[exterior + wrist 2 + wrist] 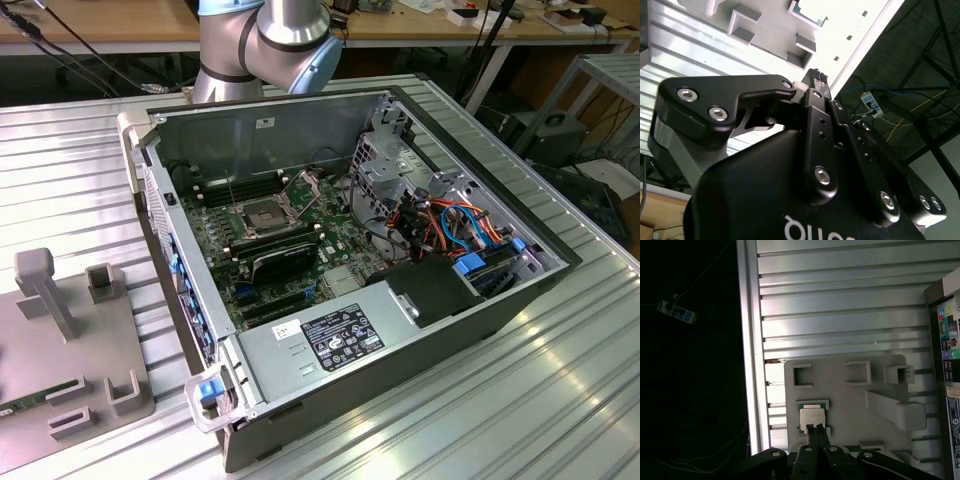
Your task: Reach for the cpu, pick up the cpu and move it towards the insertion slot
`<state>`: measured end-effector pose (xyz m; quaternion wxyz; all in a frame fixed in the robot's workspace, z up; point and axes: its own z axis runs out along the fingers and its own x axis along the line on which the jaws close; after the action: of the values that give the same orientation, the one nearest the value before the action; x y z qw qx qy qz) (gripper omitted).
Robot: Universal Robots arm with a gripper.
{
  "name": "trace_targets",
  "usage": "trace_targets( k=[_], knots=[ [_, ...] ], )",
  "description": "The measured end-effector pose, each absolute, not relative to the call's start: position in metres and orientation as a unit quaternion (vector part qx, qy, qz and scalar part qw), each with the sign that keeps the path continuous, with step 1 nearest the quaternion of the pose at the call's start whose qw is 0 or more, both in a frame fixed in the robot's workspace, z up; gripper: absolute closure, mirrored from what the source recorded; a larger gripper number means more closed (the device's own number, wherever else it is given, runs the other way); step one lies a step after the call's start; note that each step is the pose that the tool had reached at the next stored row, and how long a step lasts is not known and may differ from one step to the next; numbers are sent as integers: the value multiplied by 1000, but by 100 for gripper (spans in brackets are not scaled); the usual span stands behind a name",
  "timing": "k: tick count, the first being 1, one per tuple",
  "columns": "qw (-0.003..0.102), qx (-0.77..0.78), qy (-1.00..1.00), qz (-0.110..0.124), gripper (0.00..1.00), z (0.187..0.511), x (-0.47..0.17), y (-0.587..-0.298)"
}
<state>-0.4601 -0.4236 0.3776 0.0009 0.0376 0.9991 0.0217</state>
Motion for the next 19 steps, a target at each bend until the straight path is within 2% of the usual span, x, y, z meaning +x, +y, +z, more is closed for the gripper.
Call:
trace_targets(
  k=[6, 7, 8, 11, 13, 14, 19],
  knots=[
    [1, 38, 999, 22, 89, 377, -462, -424],
    [1, 38, 999, 22, 64, 377, -462, -424],
    [1, 38, 999, 22, 52, 377, -462, -424],
    [1, 38, 999, 22, 35, 377, -462, -424],
    [1, 37, 999, 22, 35, 377, -462, -423],
    [0, 36, 999, 22, 28, 377, -462, -423],
    [-4, 19, 1000, 21, 28, 369, -462, -423]
  ],
)
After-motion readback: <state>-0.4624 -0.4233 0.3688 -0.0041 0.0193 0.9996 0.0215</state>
